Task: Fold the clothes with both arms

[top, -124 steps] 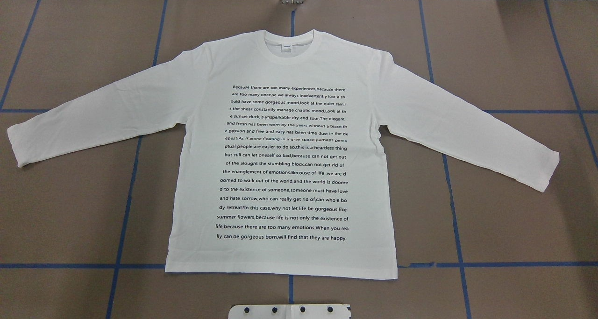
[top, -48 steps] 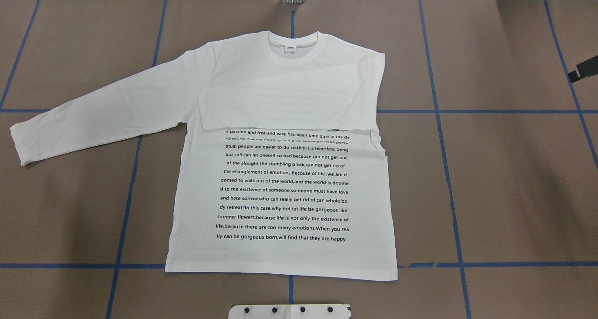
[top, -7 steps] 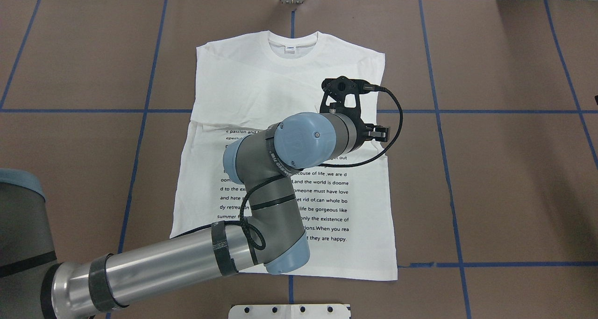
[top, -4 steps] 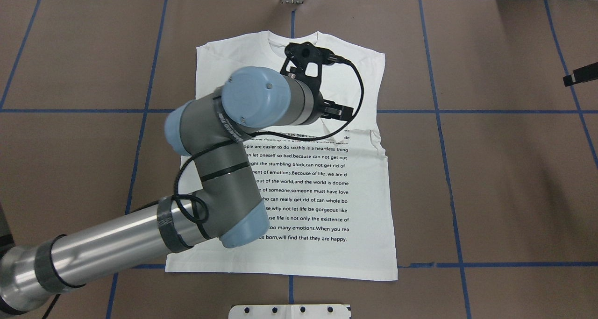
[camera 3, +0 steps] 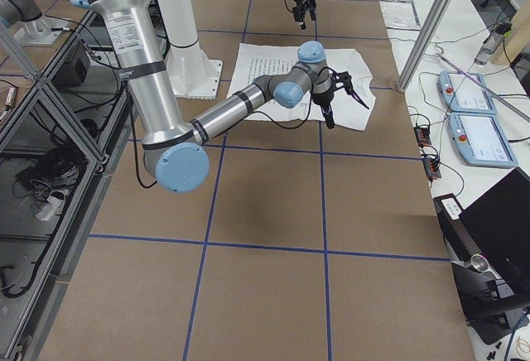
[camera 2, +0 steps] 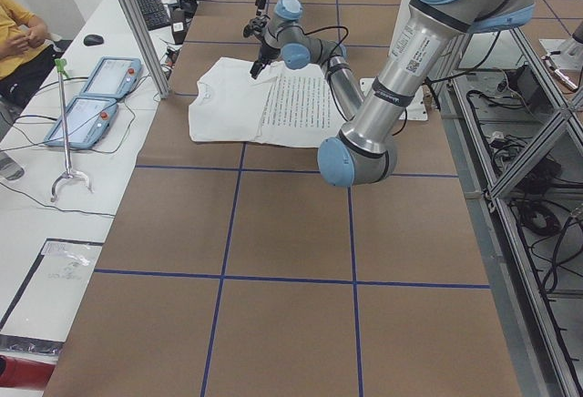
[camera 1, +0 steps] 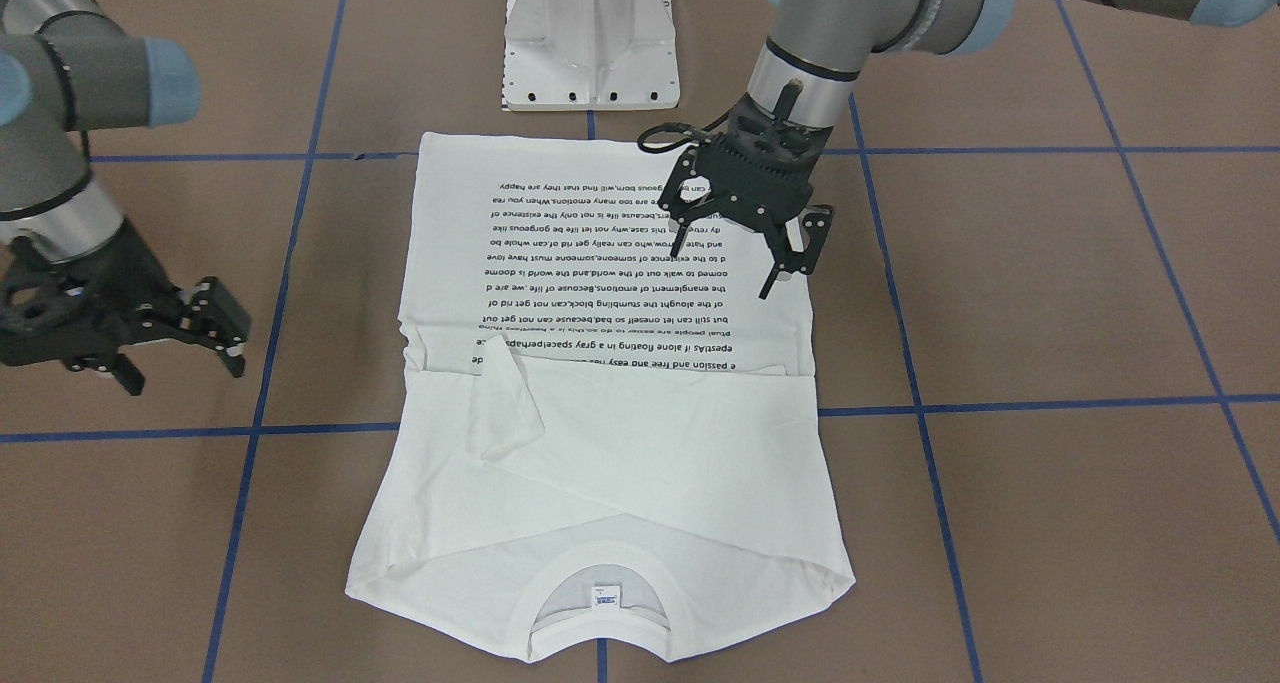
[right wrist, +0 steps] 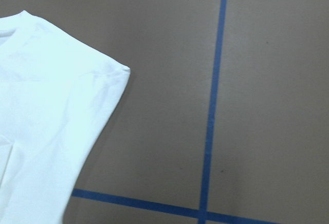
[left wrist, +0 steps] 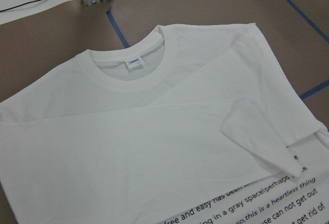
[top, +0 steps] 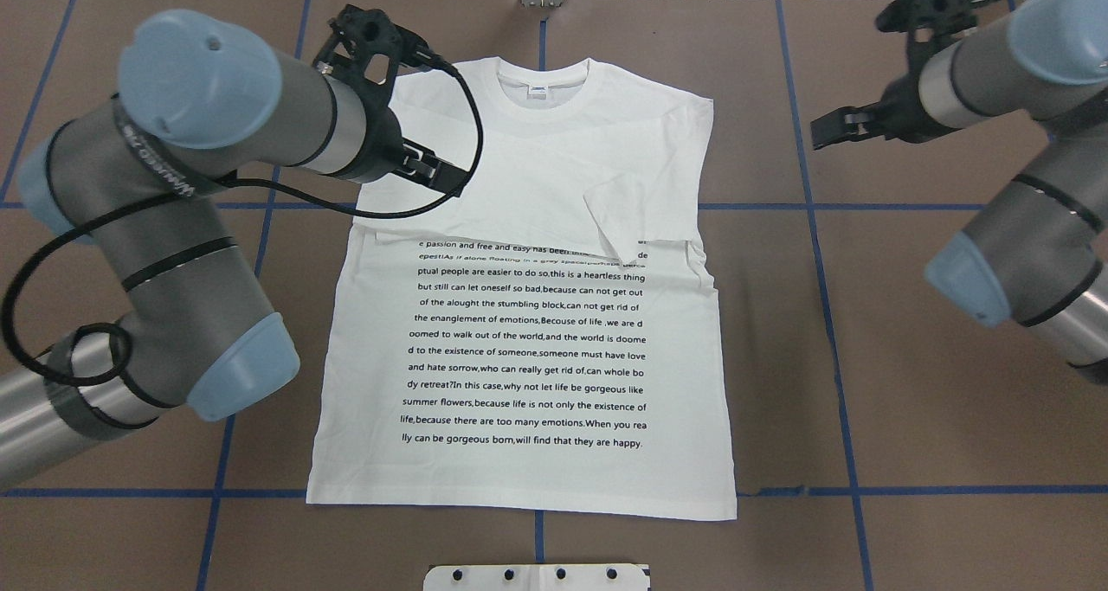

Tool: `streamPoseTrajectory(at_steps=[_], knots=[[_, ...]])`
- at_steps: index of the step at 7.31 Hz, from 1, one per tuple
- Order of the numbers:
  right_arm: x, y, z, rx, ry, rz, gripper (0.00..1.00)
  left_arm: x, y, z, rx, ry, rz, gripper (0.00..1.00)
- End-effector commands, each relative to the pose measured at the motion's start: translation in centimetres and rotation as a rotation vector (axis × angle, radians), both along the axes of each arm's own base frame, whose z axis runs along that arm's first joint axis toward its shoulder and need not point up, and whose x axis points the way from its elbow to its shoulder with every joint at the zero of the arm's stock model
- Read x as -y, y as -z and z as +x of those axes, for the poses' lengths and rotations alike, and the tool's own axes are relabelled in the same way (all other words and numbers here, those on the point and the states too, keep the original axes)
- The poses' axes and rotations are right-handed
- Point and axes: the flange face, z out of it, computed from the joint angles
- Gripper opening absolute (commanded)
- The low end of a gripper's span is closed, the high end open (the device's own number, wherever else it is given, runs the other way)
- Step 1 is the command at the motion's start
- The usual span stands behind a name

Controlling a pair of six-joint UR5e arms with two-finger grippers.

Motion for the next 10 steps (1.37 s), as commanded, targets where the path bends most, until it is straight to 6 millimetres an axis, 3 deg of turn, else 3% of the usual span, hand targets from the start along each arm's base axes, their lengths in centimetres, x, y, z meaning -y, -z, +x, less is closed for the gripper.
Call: streamPoseTrajectory(at_steps=[1,2,4,5,7,10], knots=[[-2.3,8.4,-10.0,-0.086,-0.027,-0.042,0.99,-0.2,-4.1,-5.0,0.07,-0.034,0.055,1.0],[-3.0,10.1,-14.0,-0.101,-0.018,-0.022,0.99,0.2,-5.3,-6.0,0.08,-0.045,0.045,1.0],[-2.3,12.5,-22.5,-0.171,0.01,-0.003,0.97,0.2,-5.8,-6.2,0.079,-0.043,0.029,1.0],[-3.6,11.6,-25.2,-0.211,0.035,0.008,0.96,0.2,-5.8,-6.2,0.076,-0.039,0.023,1.0],[-5.9,9.7,-28.8,-0.286,0.047,0.046,0.94,0.1,-5.7,-6.2,0.064,-0.026,0.001,1.0],[-6.3,8.3,-29.7,-0.343,0.064,0.069,0.94,0.0,-6.5,-6.2,0.069,-0.024,-0.013,1.0]])
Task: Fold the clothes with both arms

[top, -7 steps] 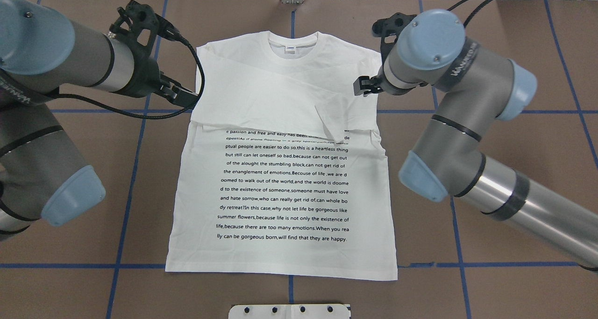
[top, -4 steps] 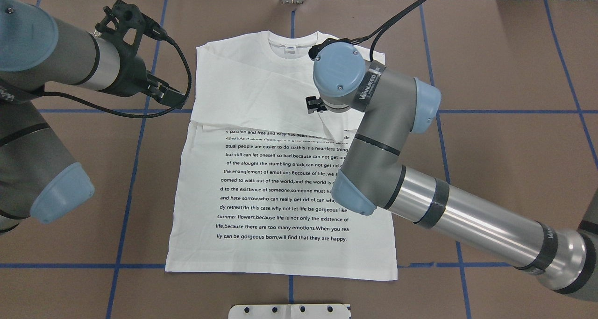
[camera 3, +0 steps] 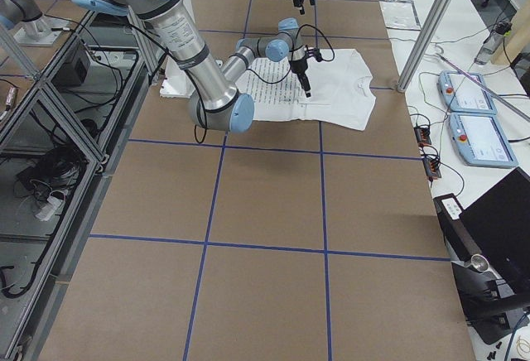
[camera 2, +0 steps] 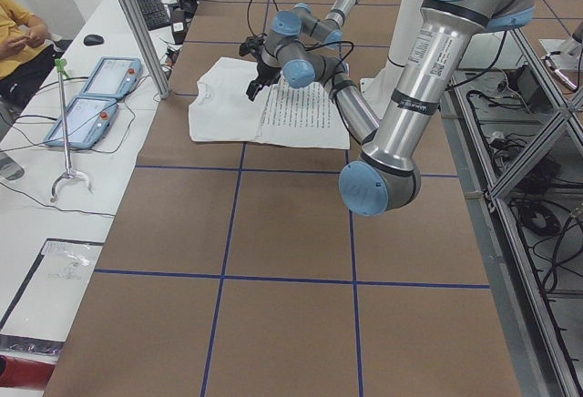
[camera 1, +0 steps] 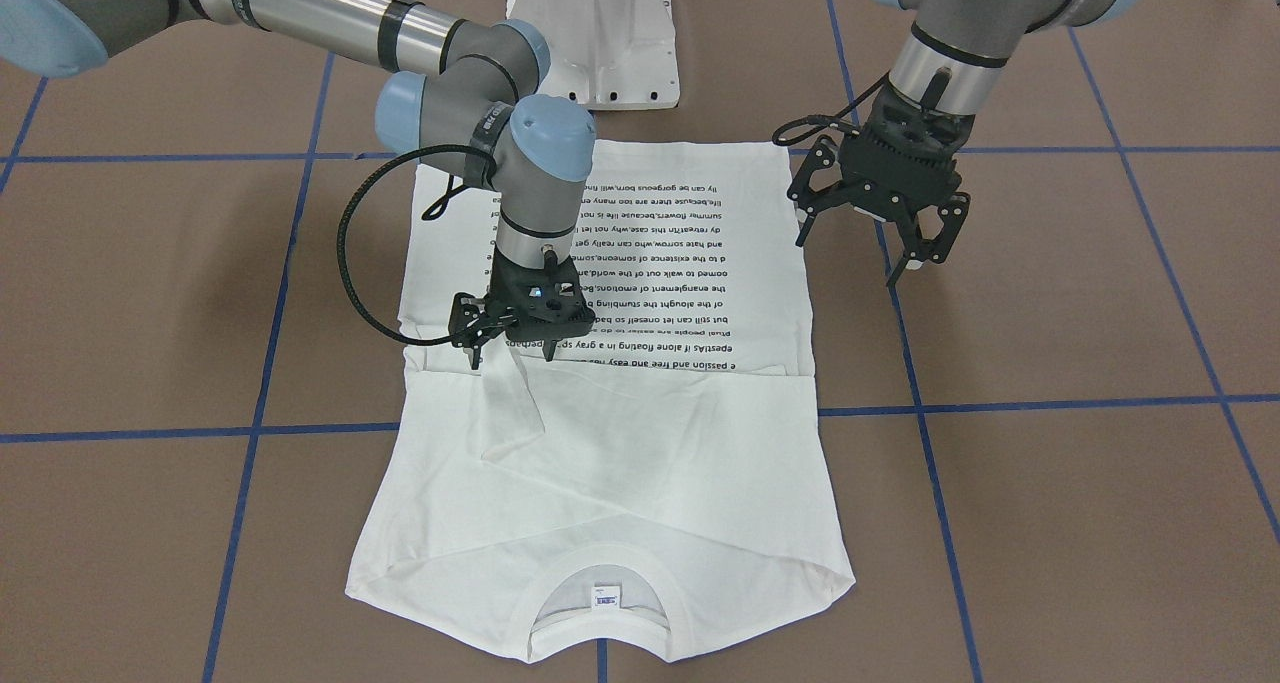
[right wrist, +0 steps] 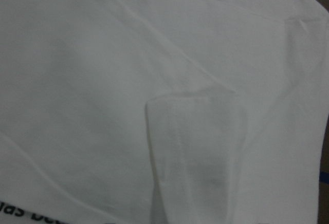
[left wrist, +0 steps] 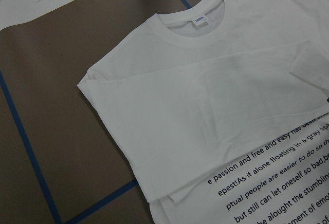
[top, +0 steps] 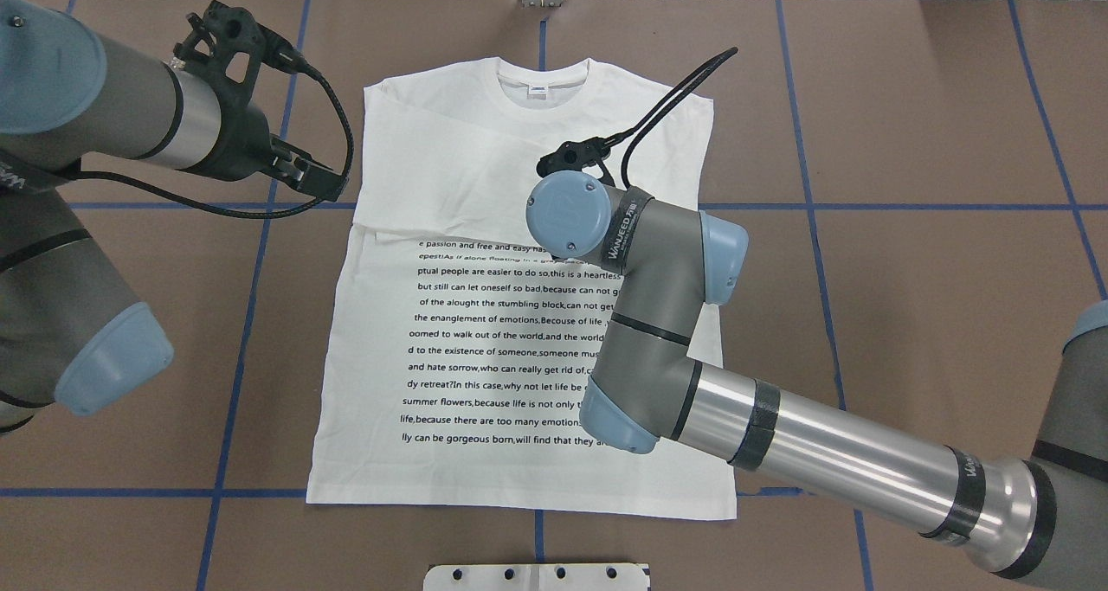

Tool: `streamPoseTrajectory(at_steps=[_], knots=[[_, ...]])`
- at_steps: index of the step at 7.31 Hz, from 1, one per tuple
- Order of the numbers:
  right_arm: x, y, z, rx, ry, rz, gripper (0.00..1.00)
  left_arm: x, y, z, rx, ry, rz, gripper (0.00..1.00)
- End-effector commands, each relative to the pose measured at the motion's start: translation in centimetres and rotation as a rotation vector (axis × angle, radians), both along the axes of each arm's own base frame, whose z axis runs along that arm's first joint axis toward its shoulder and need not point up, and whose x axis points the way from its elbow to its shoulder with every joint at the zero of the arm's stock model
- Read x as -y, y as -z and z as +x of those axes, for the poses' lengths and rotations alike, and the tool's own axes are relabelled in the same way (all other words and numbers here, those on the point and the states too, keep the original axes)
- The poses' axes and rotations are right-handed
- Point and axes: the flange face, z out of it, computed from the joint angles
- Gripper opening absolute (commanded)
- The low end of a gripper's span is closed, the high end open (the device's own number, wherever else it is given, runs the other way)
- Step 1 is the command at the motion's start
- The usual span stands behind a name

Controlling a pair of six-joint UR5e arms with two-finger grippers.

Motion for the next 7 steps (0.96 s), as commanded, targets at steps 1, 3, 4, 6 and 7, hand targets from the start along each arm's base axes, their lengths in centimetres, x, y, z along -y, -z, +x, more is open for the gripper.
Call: streamPoseTrajectory(at_steps=[1,3,4,6,7], knots=[[0.1,-0.7,0.0,-0.055,0.023,0.018,0.93,-0.1,-0.4,0.0,-0.008,0.002,0.001,1.0],[0.4,-1.5,0.4,-0.097,0.029,0.026,0.92,-0.1,-0.5,0.0,-0.007,0.002,0.0,1.0],[0.4,-2.2,0.6,-0.123,0.024,0.022,0.92,-0.2,-0.4,0.1,-0.009,0.002,-0.002,1.0],[1.4,-3.2,1.9,-0.166,0.01,0.002,0.9,-0.2,-0.3,0.1,-0.018,0.008,-0.01,1.0],[2.9,-3.4,3.7,-0.198,0.004,-0.01,0.9,-0.3,-0.3,0.2,-0.017,0.006,-0.009,1.0]])
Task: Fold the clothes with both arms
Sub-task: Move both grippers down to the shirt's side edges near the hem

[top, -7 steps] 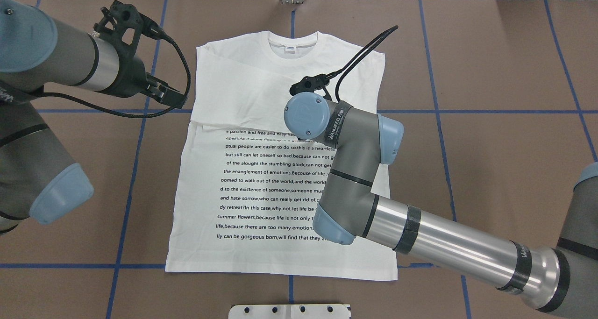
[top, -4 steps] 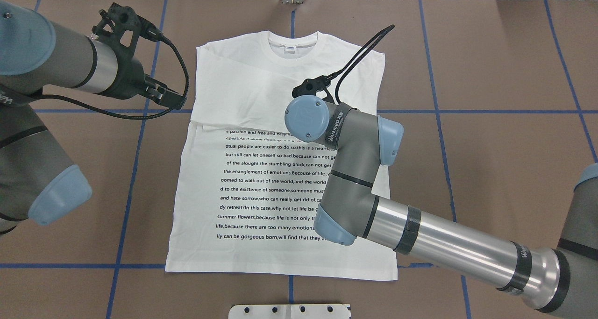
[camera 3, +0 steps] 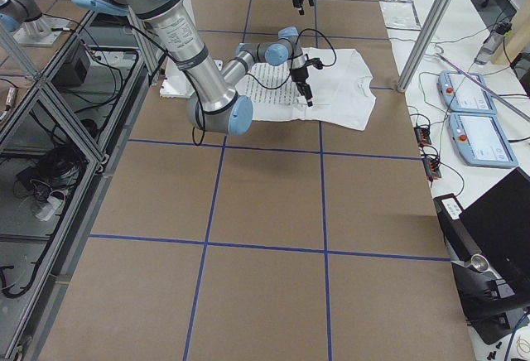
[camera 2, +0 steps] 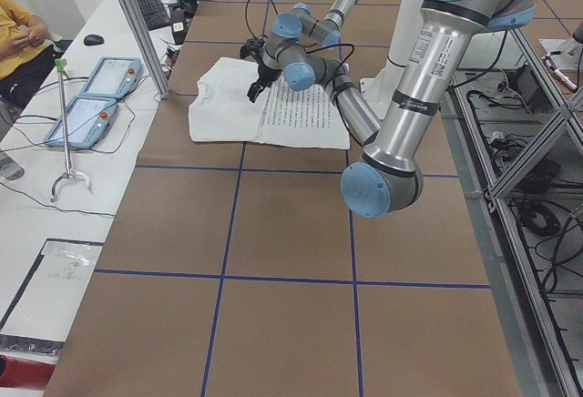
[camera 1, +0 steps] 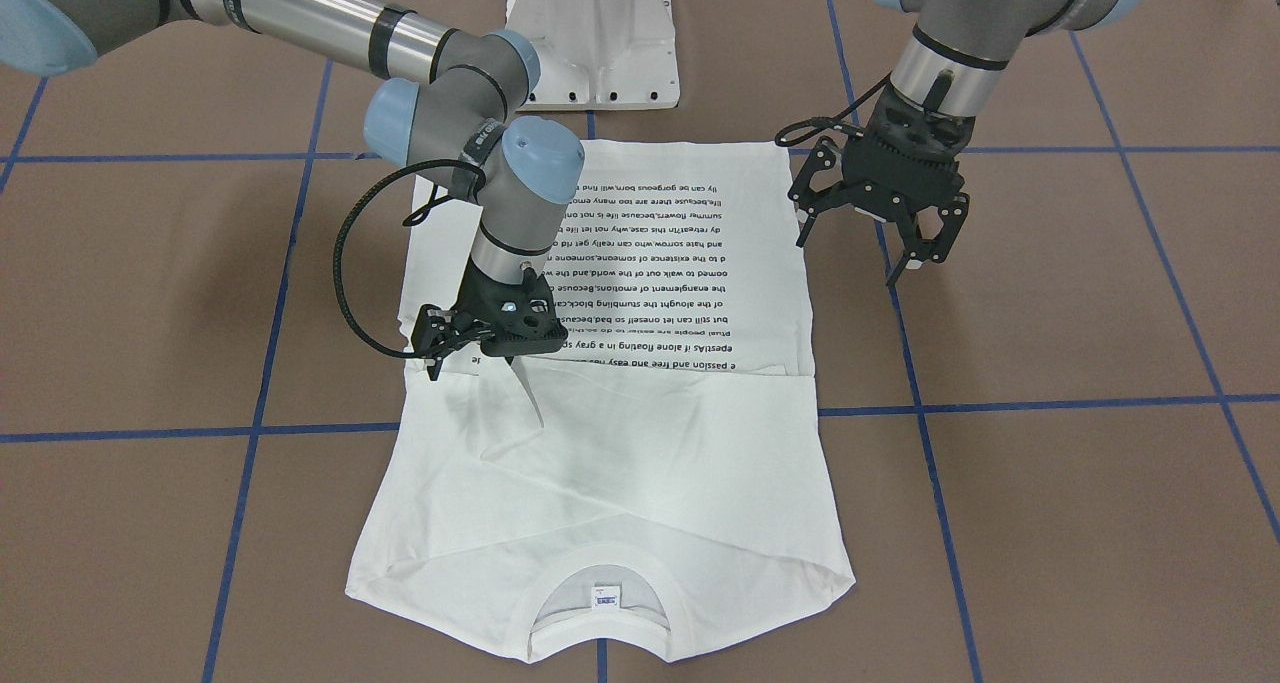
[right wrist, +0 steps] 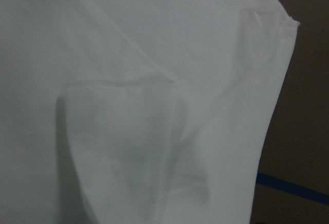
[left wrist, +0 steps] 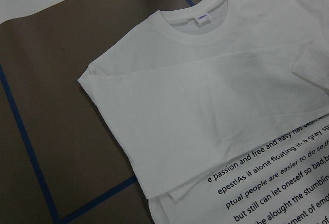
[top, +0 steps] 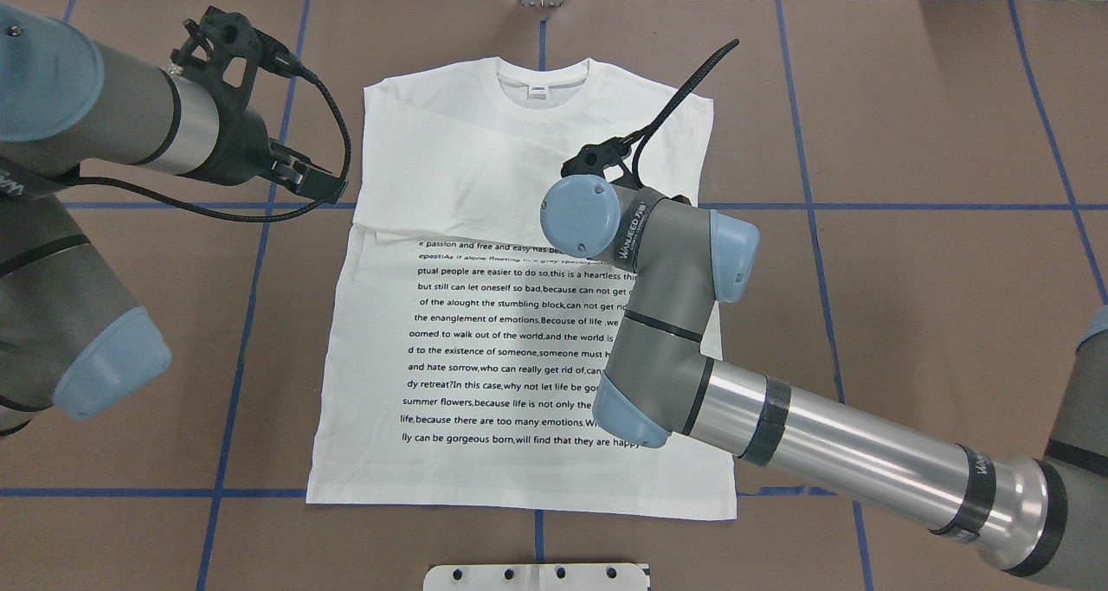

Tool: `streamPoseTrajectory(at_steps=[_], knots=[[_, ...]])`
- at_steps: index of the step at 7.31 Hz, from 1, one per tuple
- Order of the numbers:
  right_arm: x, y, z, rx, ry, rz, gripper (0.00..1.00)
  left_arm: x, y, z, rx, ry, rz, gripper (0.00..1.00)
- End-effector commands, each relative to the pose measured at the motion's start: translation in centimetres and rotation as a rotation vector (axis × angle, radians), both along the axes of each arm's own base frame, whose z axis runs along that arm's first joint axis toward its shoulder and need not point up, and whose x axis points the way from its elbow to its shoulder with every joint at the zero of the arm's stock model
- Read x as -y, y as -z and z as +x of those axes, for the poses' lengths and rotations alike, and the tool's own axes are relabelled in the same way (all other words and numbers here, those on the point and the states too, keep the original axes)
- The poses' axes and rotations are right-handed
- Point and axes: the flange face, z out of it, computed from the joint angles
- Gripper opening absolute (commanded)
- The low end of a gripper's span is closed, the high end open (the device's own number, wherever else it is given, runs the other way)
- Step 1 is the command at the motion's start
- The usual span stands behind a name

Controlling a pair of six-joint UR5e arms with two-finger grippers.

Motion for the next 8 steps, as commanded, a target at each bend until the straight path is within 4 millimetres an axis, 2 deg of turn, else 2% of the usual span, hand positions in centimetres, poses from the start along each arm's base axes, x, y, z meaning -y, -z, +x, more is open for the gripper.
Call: streamPoseTrajectory(at_steps=[1,2,3,4,5,6,7,8], knots=[[3.2,-2.3,3.8,-0.078,-0.01,-0.023,0.9,0.0,0.1,0.1,-0.009,0.0,0.006,1.0],[4.0,-5.7,6.3,-0.116,-0.008,-0.032,0.9,-0.1,0.2,0.0,-0.011,0.001,0.006,1.0],[4.0,-6.4,9.7,-0.111,-0.003,-0.019,0.9,-0.1,0.2,0.0,-0.011,0.001,0.006,1.0],[3.1,-5.0,12.3,-0.063,-0.009,0.004,0.98,-0.1,0.3,0.0,-0.012,0.001,0.008,1.0],[1.6,-1.8,14.0,0.058,-0.002,-0.008,0.99,-0.2,0.4,0.1,-0.015,-0.001,0.007,1.0],[-0.9,1.9,15.9,0.221,-0.035,-0.059,0.99,-0.7,1.3,-0.5,-0.034,0.002,0.015,1.0],[-4.0,4.4,18.9,0.342,-0.083,-0.076,1.0,-1.4,1.0,-0.7,-0.084,0.067,-0.096,1.0],[-7.6,5.7,20.6,0.454,-0.133,-0.115,1.0,-2.8,1.6,-0.4,-0.126,0.087,-0.149,1.0]])
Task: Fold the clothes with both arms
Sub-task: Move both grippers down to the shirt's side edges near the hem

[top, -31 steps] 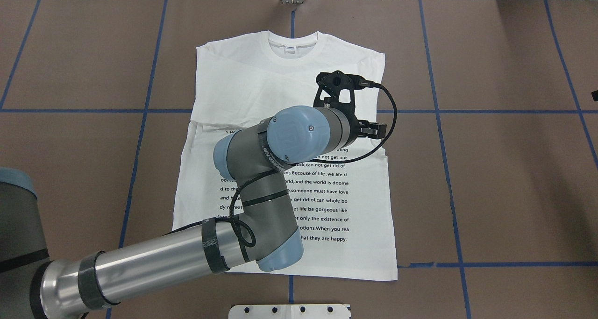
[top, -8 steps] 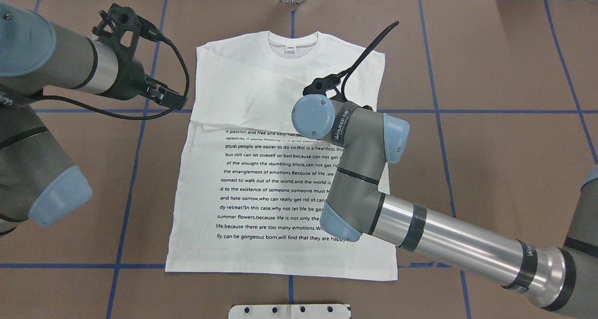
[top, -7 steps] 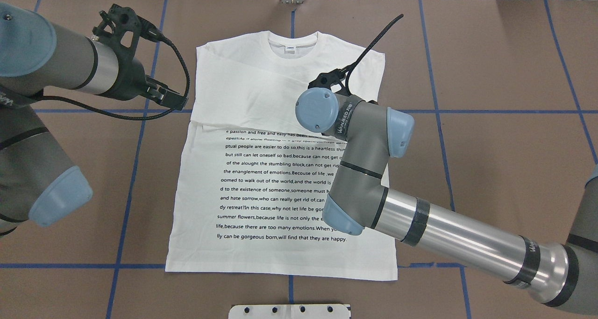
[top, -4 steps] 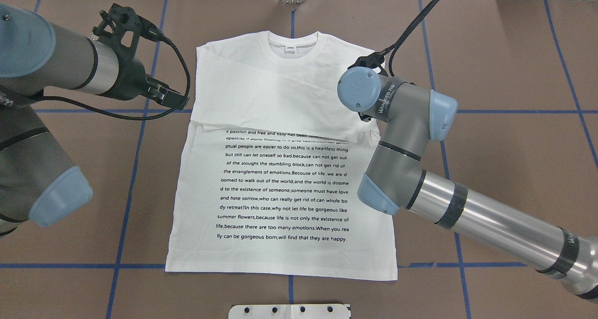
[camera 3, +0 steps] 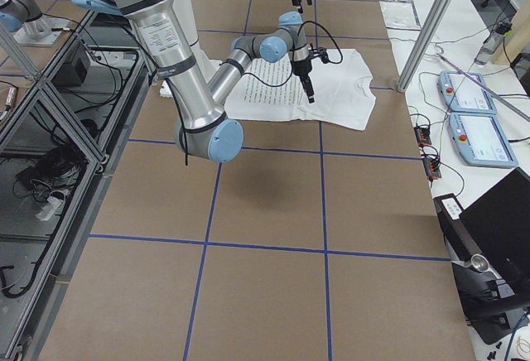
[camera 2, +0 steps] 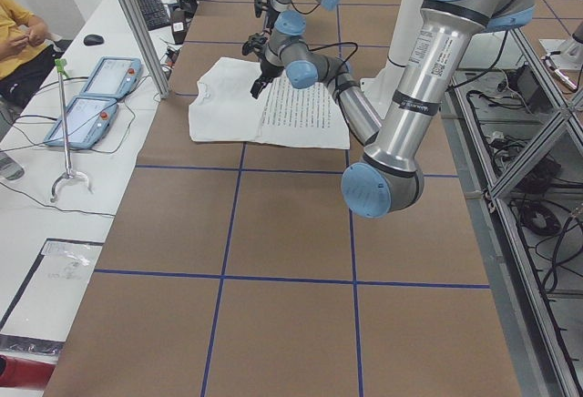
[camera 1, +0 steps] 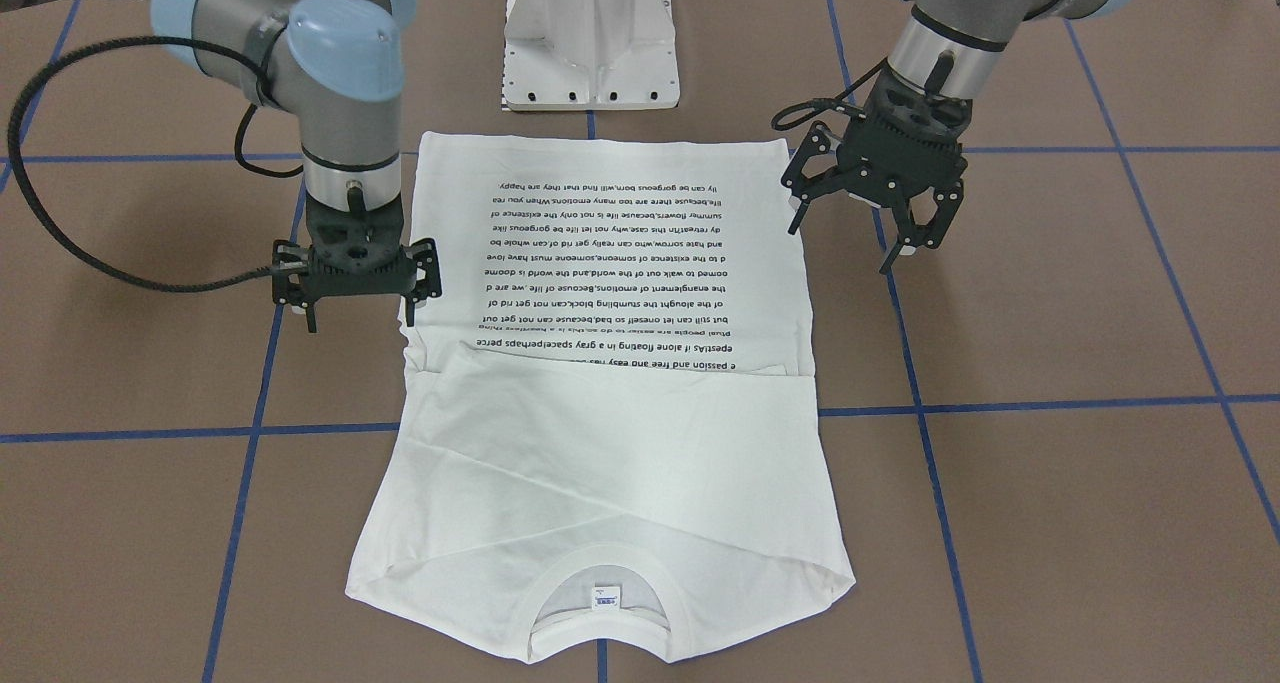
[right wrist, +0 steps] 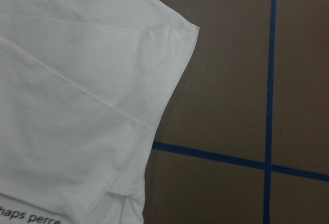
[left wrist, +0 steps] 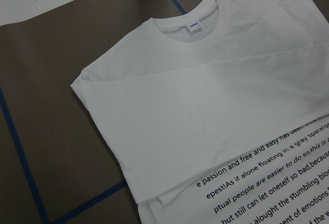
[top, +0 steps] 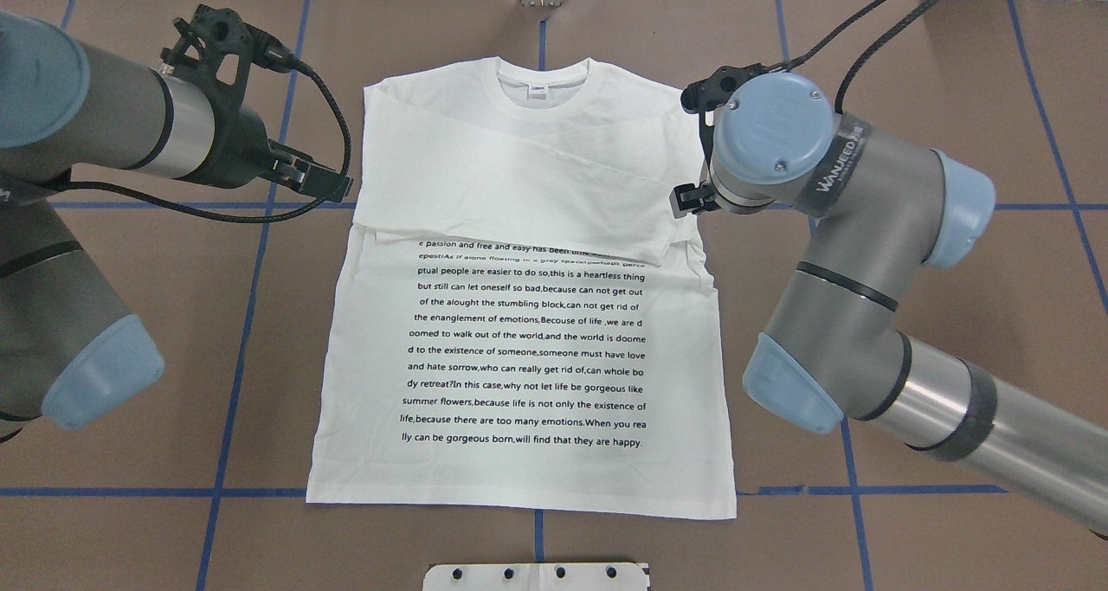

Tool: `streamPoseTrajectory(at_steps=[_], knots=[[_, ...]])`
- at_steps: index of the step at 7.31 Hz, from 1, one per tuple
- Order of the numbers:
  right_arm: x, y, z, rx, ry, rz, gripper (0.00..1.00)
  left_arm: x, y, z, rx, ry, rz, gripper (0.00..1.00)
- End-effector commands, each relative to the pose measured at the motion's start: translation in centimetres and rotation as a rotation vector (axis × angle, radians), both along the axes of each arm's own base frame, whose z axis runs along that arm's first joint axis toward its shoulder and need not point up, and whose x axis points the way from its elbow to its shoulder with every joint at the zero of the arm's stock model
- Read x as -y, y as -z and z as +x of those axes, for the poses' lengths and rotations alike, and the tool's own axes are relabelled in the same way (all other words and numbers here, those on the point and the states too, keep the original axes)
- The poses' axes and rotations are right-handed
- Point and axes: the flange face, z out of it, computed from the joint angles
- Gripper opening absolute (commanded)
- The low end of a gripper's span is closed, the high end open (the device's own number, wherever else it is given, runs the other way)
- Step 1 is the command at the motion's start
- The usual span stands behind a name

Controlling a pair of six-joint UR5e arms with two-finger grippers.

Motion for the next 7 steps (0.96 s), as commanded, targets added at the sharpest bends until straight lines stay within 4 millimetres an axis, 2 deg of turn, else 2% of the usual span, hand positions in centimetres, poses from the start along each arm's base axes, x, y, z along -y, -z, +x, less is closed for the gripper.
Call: streamPoseTrajectory(at_steps=[1,2,3,4,5,6,7], knots=[[-7.8,2.3,2.7,0.268,-0.082,-0.08,1.0,-4.0,-0.6,0.4,-0.064,0.02,-0.115,1.0],[-10.6,0.4,2.7,0.324,-0.079,-0.096,1.0,-6.8,-1.2,0.9,-0.133,0.004,-0.146,1.0],[-14.3,-1.7,3.0,0.36,-0.081,-0.111,1.0,-10.0,-3.1,2.2,-0.177,0.017,-0.189,1.0],[-18.1,-2.5,2.0,0.357,-0.121,-0.112,1.0,-13.3,-5.3,4.6,-0.189,0.049,-0.232,1.0],[-20.7,-4.8,0.9,0.302,-0.119,-0.089,1.0,-16.6,-6.8,6.7,-0.193,0.058,-0.279,1.0],[-21.9,-4.6,1.4,0.308,-0.103,-0.087,1.0,-19.6,-7.5,9.1,-0.199,0.081,-0.332,1.0],[-22.8,-4.8,1.2,0.313,-0.115,-0.108,1.0,-21.9,-9.0,10.4,-0.167,0.068,-0.346,1.0]])
